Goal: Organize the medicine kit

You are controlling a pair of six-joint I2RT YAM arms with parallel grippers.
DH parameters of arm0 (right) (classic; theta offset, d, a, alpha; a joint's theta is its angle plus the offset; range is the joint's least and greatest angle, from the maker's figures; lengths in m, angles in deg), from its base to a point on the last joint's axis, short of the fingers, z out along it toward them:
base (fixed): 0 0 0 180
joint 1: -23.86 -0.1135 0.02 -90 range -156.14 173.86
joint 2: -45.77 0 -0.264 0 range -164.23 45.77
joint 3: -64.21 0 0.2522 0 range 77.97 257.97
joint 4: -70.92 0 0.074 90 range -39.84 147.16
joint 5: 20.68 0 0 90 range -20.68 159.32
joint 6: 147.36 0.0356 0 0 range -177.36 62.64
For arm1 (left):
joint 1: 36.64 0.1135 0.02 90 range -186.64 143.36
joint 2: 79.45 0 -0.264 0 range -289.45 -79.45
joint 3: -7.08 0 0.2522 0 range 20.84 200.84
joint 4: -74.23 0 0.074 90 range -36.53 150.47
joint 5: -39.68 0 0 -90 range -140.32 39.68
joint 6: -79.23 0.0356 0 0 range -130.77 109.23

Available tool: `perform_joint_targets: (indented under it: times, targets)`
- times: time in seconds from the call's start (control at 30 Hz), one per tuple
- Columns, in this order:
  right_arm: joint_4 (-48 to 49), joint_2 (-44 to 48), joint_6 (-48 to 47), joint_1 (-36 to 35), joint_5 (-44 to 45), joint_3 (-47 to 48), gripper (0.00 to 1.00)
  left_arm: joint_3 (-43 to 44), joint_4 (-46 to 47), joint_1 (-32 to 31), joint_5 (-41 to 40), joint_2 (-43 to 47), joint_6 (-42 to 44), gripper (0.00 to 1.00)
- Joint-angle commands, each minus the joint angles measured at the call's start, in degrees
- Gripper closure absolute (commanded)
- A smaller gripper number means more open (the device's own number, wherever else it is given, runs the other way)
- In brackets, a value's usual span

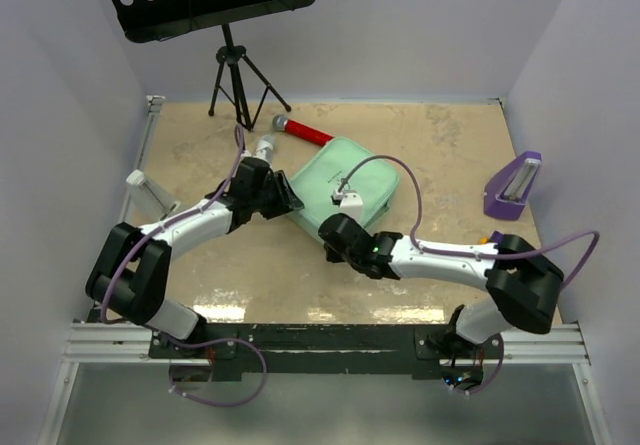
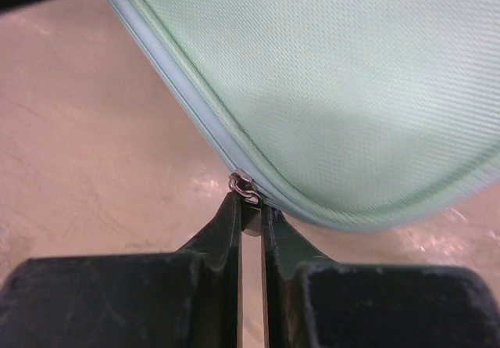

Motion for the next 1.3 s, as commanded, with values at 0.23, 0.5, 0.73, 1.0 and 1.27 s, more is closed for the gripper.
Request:
perform_joint_targets:
  times: [0.23,0.5,0.73,1.0,1.27]
  targets:
    - [-7.46,14.92,12.80,-0.79,-2.46,-12.46,1.00,1.84,-1.62,3.47,-10.92,-5.52,4.49,0.62]
    - [-4.19,7.92,2.53,-1.41,-3.71,-7.57,1.00,9.31,-7.41,4.53,-8.02,-7.29,5.99,0.42]
    - [-4.45,-2.71,-6.08,-3.25,-1.68,5.17,1.00,1.33,-7.68,4.44,-4.69,6.50,5.38,0.30]
    - [-4.19,-14.42,-9.53,-5.80,-2.20,18.55,1.00,-6.50,-3.38,1.29,0.15,14.34,1.51,0.27]
    - [-3.31,-11.97,-7.42,-5.80,-2.29,14.25,1.00,-5.71,-1.79,-4.08,-4.49,7.32,0.45,0.30]
